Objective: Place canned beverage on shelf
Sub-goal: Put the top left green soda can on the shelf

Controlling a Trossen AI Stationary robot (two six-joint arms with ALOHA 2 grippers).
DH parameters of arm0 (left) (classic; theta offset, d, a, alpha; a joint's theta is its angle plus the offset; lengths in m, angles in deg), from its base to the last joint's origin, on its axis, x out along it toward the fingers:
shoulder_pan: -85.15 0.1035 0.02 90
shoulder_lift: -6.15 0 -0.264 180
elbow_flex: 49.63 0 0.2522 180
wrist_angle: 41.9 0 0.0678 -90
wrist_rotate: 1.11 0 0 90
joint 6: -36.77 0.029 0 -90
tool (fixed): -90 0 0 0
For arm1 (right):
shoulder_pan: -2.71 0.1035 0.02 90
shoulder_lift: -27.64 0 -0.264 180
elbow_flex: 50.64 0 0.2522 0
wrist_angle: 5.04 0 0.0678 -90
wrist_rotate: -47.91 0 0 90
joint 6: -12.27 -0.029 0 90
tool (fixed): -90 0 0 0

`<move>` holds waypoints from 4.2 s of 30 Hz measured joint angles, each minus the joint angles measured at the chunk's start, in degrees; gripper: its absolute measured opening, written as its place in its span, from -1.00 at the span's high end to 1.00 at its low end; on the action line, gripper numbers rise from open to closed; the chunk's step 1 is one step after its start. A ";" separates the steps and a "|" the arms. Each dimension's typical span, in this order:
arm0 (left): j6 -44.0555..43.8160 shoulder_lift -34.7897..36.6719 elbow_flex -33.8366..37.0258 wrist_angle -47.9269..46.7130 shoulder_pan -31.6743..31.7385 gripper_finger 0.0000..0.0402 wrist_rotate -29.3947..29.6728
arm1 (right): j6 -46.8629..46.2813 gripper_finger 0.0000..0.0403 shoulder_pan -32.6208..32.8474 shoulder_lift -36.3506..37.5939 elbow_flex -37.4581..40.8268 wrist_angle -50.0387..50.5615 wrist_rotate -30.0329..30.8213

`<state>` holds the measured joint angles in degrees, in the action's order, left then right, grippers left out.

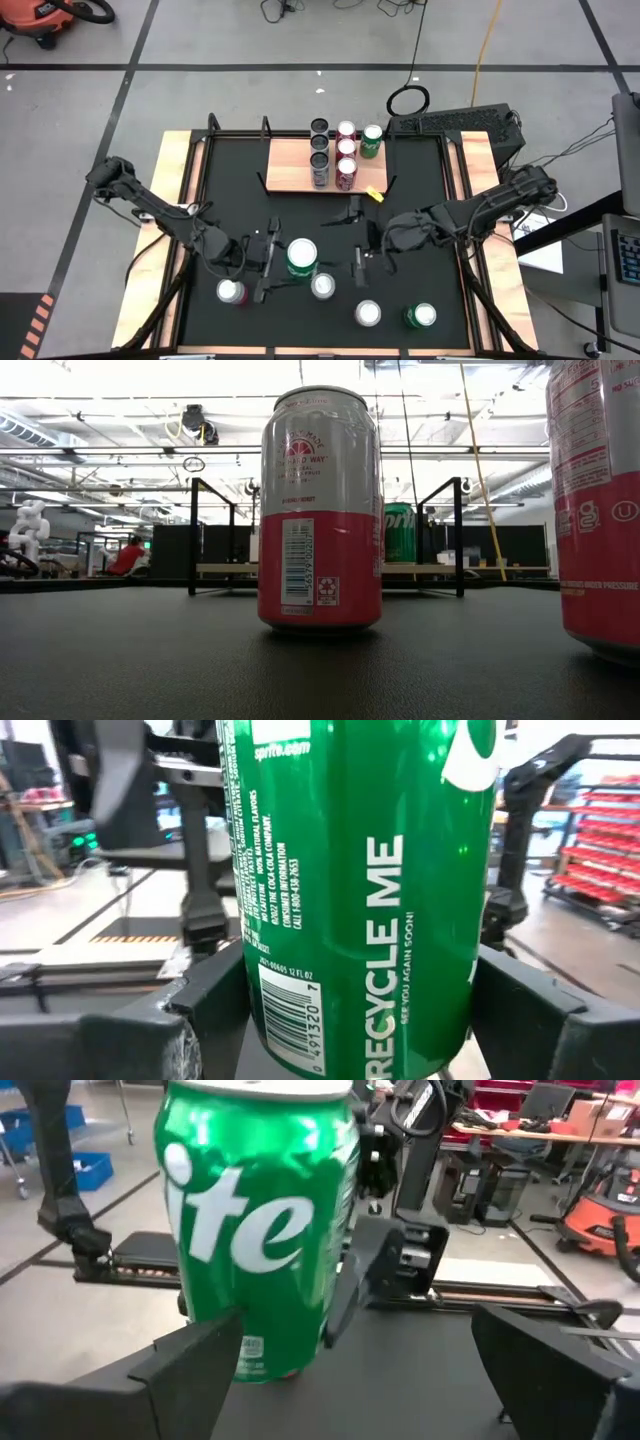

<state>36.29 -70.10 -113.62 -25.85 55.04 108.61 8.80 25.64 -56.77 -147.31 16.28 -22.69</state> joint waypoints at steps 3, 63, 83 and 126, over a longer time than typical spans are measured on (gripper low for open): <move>1.49 -1.84 0.00 3.31 0.95 -0.47 -4.56 | 1.40 -0.84 0.00 1.19 0.00 1.39 -1.31; 8.27 -12.18 -0.07 11.56 6.84 -0.47 -20.99 | 1.36 -0.87 -0.61 1.89 0.04 0.55 -19.45; 5.23 -12.15 -0.07 12.28 7.98 -0.47 -19.13 | 5.62 -0.93 0.06 0.04 0.04 -2.13 -17.03; 2.28 -12.13 -0.07 12.19 9.48 -0.47 -18.91 | 5.18 -0.68 -0.04 -1.68 0.02 -5.37 -15.01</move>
<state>38.57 -82.23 -113.69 -13.66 64.53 89.70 13.98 25.60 -58.45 -147.29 10.91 -37.70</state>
